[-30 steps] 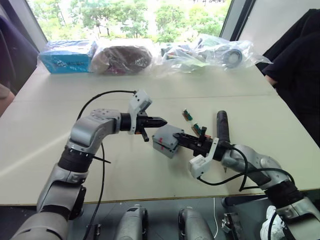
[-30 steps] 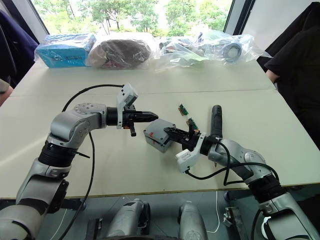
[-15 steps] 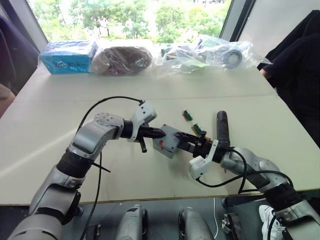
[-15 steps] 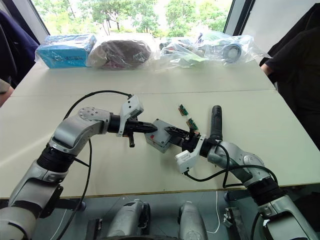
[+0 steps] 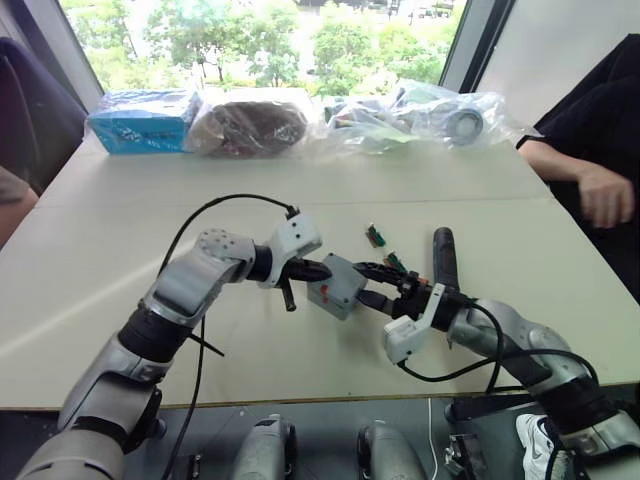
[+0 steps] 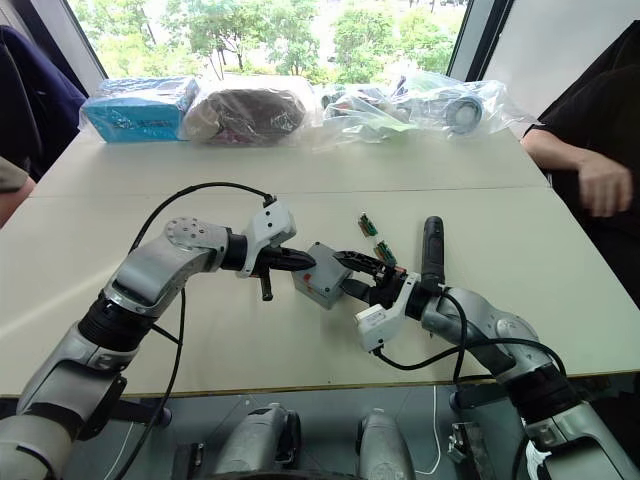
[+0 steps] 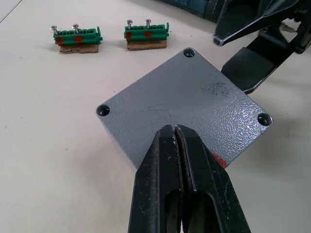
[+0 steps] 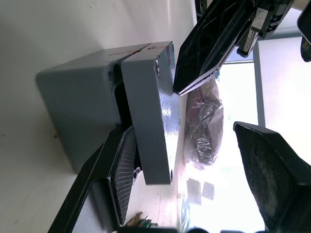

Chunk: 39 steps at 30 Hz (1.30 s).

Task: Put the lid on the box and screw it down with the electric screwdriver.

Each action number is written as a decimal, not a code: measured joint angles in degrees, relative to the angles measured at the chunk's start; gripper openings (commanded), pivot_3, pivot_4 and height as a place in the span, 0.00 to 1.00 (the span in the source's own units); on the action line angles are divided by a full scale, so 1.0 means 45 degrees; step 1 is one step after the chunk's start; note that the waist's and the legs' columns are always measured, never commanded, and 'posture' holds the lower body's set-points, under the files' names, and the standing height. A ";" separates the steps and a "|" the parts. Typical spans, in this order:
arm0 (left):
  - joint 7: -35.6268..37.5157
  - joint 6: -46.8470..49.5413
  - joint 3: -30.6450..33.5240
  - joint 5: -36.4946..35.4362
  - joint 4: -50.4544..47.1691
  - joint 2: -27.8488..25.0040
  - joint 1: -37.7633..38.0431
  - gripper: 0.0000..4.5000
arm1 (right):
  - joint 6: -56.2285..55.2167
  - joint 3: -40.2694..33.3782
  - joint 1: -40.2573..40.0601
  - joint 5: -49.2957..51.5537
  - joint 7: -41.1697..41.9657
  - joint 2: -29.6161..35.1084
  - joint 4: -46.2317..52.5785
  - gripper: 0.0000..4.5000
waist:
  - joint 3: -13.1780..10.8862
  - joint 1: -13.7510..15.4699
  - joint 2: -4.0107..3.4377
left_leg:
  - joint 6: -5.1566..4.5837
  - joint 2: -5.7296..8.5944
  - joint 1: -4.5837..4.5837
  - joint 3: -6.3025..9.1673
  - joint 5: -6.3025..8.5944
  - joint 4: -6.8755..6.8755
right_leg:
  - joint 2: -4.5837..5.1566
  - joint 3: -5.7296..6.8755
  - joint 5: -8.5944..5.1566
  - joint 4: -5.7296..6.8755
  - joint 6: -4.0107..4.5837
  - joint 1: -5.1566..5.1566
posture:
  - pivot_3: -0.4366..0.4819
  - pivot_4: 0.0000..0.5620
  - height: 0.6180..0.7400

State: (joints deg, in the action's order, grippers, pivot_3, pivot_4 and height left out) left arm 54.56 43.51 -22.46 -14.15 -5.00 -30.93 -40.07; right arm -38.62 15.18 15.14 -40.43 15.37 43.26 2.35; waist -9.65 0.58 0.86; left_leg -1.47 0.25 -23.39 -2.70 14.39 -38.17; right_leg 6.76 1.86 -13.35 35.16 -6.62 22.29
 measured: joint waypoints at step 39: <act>-0.1757 -0.0177 0.2904 -0.0855 0.2474 0.1339 0.1443 0.00 | 1.4216 -0.0617 -0.1796 0.8601 0.5176 -0.2383 0.5292 0.01 | -0.0014 0.0032 0.0011 | 0.0023 -0.0003 -0.0253 -0.0001 -0.0008 0.0015 | 0.0033 0.0013 0.0026 -0.0003 0.0033 0.0272 | 0.48 0.27 1.00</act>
State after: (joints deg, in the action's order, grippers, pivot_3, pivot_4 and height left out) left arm 46.65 42.71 -9.39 -17.99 6.13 -24.90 -33.57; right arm 25.35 12.40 7.06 -1.72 38.66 32.54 26.17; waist -9.71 0.72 0.91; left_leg -1.36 0.23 -24.53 -2.71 14.35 -38.11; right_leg 6.90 1.92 -13.24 35.15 -6.47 23.51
